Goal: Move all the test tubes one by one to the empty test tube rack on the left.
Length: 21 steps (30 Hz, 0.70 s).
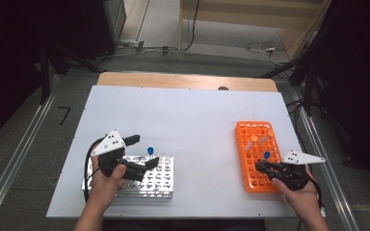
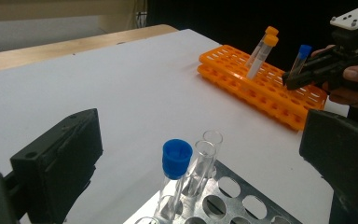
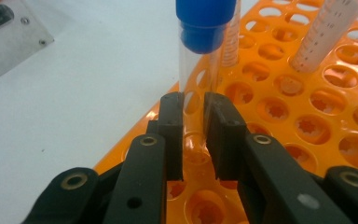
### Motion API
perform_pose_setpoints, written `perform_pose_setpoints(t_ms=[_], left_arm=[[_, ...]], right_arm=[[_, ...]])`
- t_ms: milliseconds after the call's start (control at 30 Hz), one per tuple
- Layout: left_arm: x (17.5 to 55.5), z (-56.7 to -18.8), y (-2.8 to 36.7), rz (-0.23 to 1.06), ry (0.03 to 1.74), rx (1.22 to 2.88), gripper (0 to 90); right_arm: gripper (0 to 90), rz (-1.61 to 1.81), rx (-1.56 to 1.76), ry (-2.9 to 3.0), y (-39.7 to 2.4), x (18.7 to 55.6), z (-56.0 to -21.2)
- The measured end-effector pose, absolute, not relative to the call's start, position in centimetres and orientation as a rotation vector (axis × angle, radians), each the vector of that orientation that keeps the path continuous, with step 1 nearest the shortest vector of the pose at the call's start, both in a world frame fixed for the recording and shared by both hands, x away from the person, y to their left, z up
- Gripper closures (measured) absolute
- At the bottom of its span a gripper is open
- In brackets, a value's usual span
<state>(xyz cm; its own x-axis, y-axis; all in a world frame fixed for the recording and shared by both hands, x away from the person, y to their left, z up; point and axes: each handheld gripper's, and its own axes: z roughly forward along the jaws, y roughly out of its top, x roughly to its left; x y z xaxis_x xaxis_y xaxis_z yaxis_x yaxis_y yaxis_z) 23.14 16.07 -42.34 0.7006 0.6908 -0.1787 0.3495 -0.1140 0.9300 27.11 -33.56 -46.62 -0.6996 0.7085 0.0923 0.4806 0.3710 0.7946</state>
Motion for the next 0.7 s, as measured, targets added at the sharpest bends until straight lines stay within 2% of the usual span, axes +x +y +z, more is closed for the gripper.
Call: perform_pose_setpoints(t_ms=[400, 700], left_arm=[[23.0, -42.1, 15.8, 0.363, 0.827, 1.719, 0.0], [22.8, -41.9, 15.2, 0.363, 0.81, 1.725, 0.0]], right_arm=[[74.4, 1.332, 1.02, 2.275, -33.4, 26.6, -44.7], [74.5, 1.384, 0.944, 2.286, -31.1, 26.2, -43.6]])
